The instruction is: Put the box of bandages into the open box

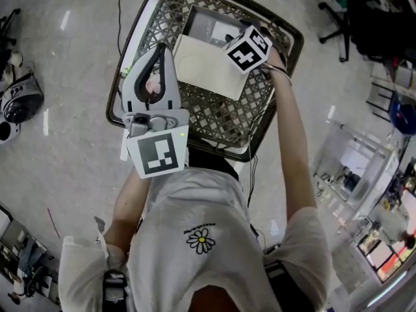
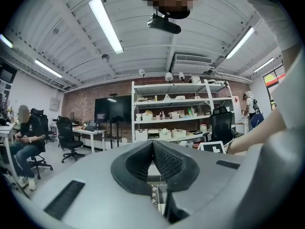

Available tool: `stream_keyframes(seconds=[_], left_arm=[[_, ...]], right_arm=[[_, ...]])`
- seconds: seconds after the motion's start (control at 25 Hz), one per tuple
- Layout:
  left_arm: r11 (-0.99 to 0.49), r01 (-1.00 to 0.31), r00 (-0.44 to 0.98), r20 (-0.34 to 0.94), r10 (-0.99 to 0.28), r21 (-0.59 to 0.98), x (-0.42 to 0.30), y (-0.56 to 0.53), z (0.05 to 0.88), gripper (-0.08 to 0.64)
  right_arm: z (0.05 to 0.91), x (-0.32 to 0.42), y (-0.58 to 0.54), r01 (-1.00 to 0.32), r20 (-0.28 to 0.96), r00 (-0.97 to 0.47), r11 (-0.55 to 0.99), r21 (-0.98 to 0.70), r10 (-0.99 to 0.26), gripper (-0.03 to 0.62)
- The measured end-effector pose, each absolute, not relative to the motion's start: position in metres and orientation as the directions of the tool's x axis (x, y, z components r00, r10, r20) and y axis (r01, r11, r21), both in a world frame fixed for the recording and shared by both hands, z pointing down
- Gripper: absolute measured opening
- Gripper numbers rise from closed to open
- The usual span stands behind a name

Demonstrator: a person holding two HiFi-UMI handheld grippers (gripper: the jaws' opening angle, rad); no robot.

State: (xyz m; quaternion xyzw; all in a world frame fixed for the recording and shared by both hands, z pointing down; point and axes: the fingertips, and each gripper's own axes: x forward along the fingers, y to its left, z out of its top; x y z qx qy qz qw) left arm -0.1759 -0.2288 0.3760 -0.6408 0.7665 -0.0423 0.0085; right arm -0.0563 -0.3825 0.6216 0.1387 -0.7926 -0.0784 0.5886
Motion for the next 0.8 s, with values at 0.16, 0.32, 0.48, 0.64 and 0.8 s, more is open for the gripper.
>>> stream_keyframes(seconds=[0.16,0.32,0.48,0.64,0.8], left_arm=[[0.168,-0.982,-0.17,0.016,-0.985,-0.085,-0.175,-0.225,0.362,0.025],[0.163,-0.982,-0.163,-0.013,-0.987,-0.096,-0.173,-0.221,0.345,0.025],[0.148,-0.983,-0.142,-0.061,-0.988,-0.107,-0.168,-0.216,0.319,0.025],[0.124,-0.986,-0.114,-0.098,-0.989,-0.11,-0.159,-0.21,0.298,0.025],[0.096,-0.988,-0.08,-0.136,-0.988,-0.12,-0.148,-0.206,0.275,0.025]], right_arm=[[0.595,-0.058,-0.385,-0.135,0.889,-0.286,0.934,0.332,-0.357,0.245],[0.56,-0.061,-0.384,-0.184,0.857,-0.34,0.921,0.344,-0.388,0.244],[0.503,-0.072,-0.377,-0.311,0.777,-0.479,0.907,0.284,-0.408,0.244],[0.435,-0.068,-0.369,-0.486,0.635,-0.57,0.837,0.251,-0.522,0.207],[0.37,-0.041,-0.362,-0.672,0.457,-0.561,0.702,0.236,-0.69,0.085]])
